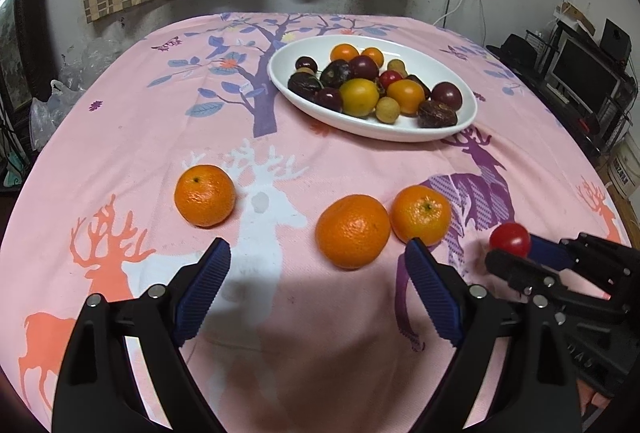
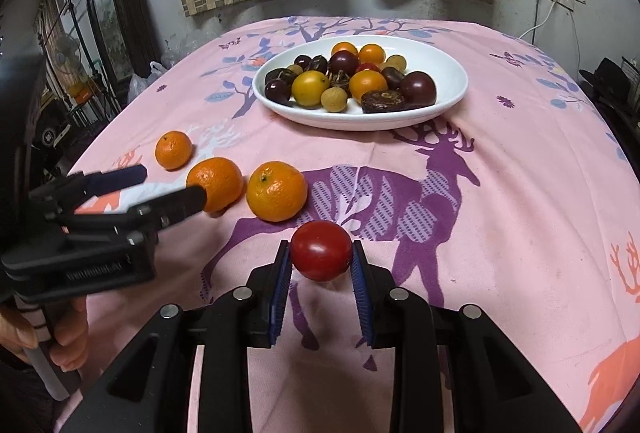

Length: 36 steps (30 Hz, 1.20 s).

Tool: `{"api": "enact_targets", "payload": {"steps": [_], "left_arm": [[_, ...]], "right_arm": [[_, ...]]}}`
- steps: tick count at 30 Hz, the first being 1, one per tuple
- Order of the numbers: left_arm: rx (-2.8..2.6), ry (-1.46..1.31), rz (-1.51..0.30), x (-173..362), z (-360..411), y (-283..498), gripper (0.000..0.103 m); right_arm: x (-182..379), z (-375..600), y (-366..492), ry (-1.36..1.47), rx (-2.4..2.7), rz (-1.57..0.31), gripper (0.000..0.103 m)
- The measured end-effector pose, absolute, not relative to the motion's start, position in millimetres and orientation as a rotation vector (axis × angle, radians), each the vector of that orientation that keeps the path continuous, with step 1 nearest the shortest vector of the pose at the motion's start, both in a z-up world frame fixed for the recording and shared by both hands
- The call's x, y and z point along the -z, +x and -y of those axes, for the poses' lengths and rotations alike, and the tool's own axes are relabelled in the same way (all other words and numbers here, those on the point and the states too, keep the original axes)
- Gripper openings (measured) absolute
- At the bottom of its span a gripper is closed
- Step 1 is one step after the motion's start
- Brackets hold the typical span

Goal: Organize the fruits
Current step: 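Grasp a red tomato with the right gripper while the left gripper grasps an orange mandarin, then carry the tomato and mandarin over the white plate and open both grippers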

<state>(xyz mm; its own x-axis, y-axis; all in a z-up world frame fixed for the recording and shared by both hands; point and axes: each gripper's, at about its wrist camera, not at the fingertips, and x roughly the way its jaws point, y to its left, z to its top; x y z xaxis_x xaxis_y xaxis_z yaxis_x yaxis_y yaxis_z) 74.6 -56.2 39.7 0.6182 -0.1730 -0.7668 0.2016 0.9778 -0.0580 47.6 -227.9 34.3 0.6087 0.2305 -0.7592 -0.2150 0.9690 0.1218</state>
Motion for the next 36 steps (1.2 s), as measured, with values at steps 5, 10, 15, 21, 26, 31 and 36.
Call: {"api": "enact_targets", "payload": {"steps": [5, 10, 15, 21, 26, 31, 36], "left_arm": [[0.234, 0.088, -0.919, -24.2, 68.1, 77.2, 0.063], [0.210, 0.096, -0.938, -13.4, 77.0, 83.8, 0.061], [0.193, 0.140, -0.929, -13.3, 88.7, 87.4, 0.059], [0.208, 0.115, -0.924, -16.2, 89.7, 87.1, 0.042], [0.216, 0.059, -0.939, -25.0, 80.7, 83.8, 0.041], [0.243, 0.007, -0.914, -46.4, 73.5, 84.0, 0.041], [0.253, 0.008, -0.889, -71.2, 77.6, 110.4, 0.041]], "right_arm": [[-40.1, 235.5, 46.5, 0.032, -0.247, -0.868, 0.030], [-42.6, 238.9, 46.7, 0.052, -0.250, -0.869, 0.030], [-43.1, 238.7, 45.9, 0.060, -0.254, -0.869, 0.030], [-43.2, 240.2, 45.0, 0.079, -0.259, -0.872, 0.030], [-43.9, 241.8, 45.1, 0.088, -0.255, -0.860, 0.030], [-50.0, 249.5, 46.3, 0.171, -0.278, -0.840, 0.030], [-76.2, 252.2, 66.1, 0.218, -0.282, -0.777, 0.030]]}}
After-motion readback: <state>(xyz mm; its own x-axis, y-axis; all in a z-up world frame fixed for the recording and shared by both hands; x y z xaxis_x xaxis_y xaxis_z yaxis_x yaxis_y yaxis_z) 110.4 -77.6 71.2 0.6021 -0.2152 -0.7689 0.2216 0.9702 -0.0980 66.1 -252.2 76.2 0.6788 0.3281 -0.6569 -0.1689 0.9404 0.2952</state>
